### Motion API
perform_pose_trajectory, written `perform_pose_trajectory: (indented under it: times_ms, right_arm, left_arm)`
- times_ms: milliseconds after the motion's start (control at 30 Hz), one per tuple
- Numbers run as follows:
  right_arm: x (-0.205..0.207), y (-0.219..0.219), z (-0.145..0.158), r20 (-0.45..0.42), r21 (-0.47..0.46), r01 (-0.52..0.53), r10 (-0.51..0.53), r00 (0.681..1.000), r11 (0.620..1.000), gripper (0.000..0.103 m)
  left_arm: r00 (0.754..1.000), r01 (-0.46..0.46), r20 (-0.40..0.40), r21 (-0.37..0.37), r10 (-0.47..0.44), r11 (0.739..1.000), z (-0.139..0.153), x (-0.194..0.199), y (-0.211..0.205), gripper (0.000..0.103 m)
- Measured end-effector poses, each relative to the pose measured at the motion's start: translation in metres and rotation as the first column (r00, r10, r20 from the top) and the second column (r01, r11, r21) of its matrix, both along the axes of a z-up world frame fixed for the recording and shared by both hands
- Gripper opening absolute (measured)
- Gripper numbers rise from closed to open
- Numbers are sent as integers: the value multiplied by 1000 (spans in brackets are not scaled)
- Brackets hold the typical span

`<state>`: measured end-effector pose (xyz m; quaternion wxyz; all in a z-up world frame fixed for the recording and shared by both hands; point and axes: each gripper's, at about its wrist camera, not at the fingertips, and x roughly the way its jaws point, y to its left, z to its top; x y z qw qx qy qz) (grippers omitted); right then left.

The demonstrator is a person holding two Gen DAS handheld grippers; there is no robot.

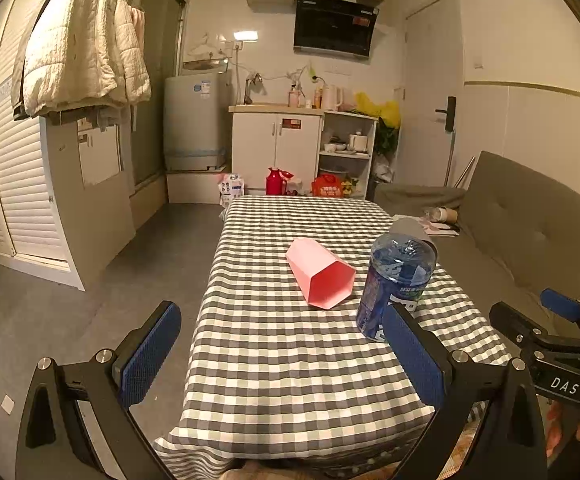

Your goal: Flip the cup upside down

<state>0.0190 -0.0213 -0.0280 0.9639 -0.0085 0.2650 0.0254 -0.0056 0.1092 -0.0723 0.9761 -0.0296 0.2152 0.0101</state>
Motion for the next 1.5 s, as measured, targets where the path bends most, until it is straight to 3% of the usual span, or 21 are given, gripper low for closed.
perform_pose_trajectory:
  times_ms: [1500]
  right_arm:
    - [2,1,-6,-17,2,0,0,1000,1000,103]
  left_arm:
    - [1000,-16,1,-7,16,1000,0,0,2,103]
